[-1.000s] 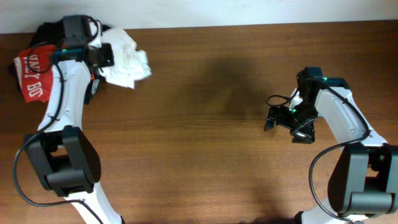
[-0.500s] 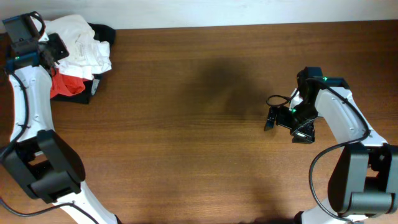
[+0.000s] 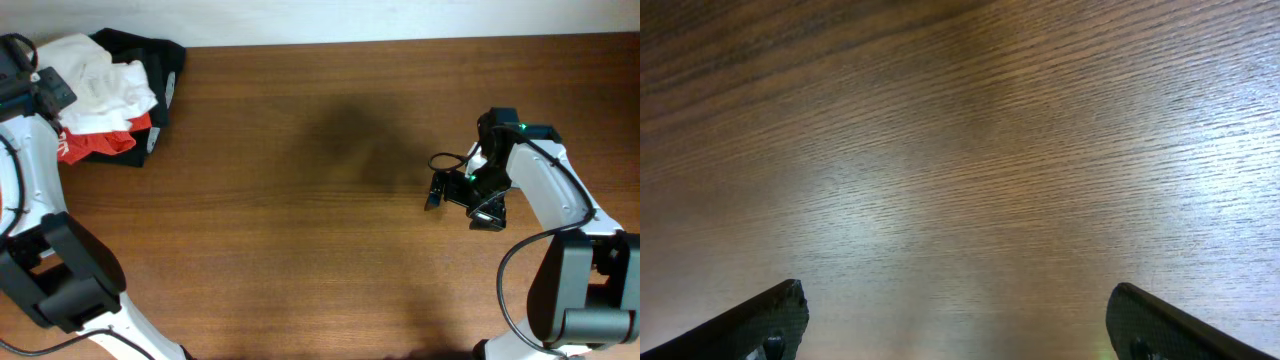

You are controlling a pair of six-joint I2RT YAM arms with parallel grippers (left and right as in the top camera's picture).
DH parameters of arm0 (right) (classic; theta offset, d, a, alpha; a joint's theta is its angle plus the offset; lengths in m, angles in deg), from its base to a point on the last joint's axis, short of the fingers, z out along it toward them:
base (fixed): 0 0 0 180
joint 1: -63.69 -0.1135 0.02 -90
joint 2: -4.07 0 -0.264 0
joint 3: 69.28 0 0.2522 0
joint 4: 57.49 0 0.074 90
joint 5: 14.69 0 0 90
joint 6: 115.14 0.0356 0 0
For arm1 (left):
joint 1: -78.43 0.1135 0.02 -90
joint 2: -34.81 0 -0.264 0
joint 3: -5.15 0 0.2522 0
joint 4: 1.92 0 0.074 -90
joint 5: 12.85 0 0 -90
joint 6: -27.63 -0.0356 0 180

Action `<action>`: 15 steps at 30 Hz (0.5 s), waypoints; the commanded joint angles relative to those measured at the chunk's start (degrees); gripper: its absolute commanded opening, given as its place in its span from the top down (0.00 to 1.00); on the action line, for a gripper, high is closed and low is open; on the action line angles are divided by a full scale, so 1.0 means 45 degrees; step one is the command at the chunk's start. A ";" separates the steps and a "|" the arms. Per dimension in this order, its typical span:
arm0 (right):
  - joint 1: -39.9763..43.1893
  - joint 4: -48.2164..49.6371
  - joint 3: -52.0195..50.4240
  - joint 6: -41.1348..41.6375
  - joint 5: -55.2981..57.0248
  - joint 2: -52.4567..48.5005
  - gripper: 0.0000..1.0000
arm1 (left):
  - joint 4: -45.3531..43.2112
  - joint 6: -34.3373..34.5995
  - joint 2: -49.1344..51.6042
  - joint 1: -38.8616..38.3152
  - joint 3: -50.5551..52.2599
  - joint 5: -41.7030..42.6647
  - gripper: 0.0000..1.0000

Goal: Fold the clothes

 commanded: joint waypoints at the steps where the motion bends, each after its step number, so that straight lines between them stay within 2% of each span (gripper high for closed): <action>1: 0.0039 0.0005 0.0141 -0.0126 0.0024 0.0010 0.01 | -0.0112 0.0058 0.0792 0.0350 0.0063 -0.0364 0.23; 4: 0.0039 0.0005 0.0146 -0.0126 0.0019 0.0010 0.01 | -0.0180 0.0024 0.0704 0.0403 -0.0087 -0.0194 0.20; 7: 0.0039 0.0000 0.0141 -0.0126 0.0019 0.0010 0.01 | -0.0112 0.0029 -0.0005 0.0379 -0.0413 0.1447 0.21; 9: 0.0039 0.0000 0.0141 -0.0126 0.0019 0.0010 0.01 | -0.0520 0.0034 -0.0588 0.0335 -0.0471 0.3152 0.47; 10: 0.0039 0.0000 0.0141 -0.0126 0.0024 0.0005 0.01 | -0.0743 0.0034 -0.0670 0.0287 -0.0471 0.3939 0.65; 11: 0.0039 0.0000 0.0141 -0.0126 0.0019 0.0010 0.01 | -0.0826 0.0029 -0.0670 0.0243 -0.0466 0.4469 0.76; 13: 0.0039 0.0000 0.0141 -0.0126 0.0024 0.0010 0.01 | -0.0821 -0.0034 -0.0481 0.0078 -0.0437 0.4707 0.93; 15: 0.0039 0.0000 0.0141 -0.0126 0.0024 0.0010 0.01 | -0.0840 -0.0185 -0.0049 -0.0073 -0.0437 0.4711 1.00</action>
